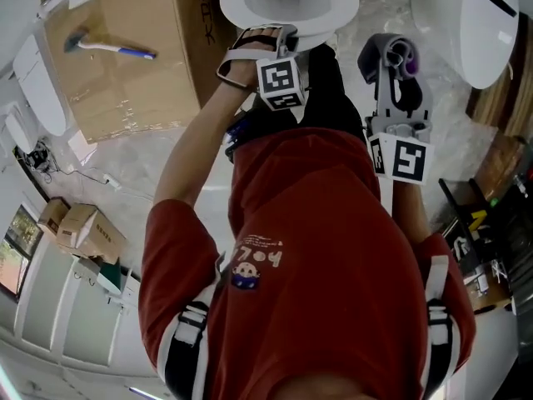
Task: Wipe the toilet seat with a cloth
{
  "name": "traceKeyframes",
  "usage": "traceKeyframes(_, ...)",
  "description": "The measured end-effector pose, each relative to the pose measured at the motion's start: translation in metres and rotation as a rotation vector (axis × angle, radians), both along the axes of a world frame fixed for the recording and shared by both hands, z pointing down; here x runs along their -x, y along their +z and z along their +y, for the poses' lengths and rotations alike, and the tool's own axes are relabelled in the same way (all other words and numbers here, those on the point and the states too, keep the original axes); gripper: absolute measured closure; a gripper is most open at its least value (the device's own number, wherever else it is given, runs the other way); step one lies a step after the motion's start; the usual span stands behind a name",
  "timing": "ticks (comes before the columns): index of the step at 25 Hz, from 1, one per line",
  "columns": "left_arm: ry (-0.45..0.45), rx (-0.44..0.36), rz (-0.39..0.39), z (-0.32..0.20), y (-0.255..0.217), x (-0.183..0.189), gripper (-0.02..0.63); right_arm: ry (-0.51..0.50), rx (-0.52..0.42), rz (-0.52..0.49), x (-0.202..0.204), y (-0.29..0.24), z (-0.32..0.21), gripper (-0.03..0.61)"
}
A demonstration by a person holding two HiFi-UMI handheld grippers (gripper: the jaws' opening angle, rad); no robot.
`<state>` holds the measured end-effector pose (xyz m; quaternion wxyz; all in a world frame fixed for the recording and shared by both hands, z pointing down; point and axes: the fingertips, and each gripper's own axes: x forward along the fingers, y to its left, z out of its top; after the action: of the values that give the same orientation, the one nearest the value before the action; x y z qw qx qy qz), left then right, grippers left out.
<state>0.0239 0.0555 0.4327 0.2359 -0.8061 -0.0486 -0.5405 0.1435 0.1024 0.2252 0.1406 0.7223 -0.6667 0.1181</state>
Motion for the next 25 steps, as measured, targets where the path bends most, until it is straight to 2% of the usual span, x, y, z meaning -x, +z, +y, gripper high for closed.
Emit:
traceKeyframes(4,0.015,0.065,-0.014,0.028,0.036,0.009,0.524,0.005,0.059,-0.018,0.025,0.032,0.020,0.505)
traceKeyframes(11,0.061,0.136,-0.054,0.067,0.111,0.025,0.505,-0.005,0.135,-0.028,0.041,0.099,0.034,0.505)
traceKeyframes(14,0.089,0.146,-0.065,0.076,0.144,0.033,0.500,-0.027,0.182,-0.016,0.055,0.131,0.042,0.505)
traceKeyframes(17,0.099,0.158,-0.081,0.081,0.177,0.040,0.494,-0.043,0.209,-0.048,0.068,0.162,0.046,0.505)
traceKeyframes(20,0.098,0.163,-0.088,0.089,0.208,0.041,0.493,-0.035,0.254,-0.060,0.069,0.190,0.054,0.505)
traceKeyframes(25,0.080,0.178,-0.106,0.092,0.254,0.041,0.500,-0.078,0.292,-0.036,0.069,0.226,0.059,0.505)
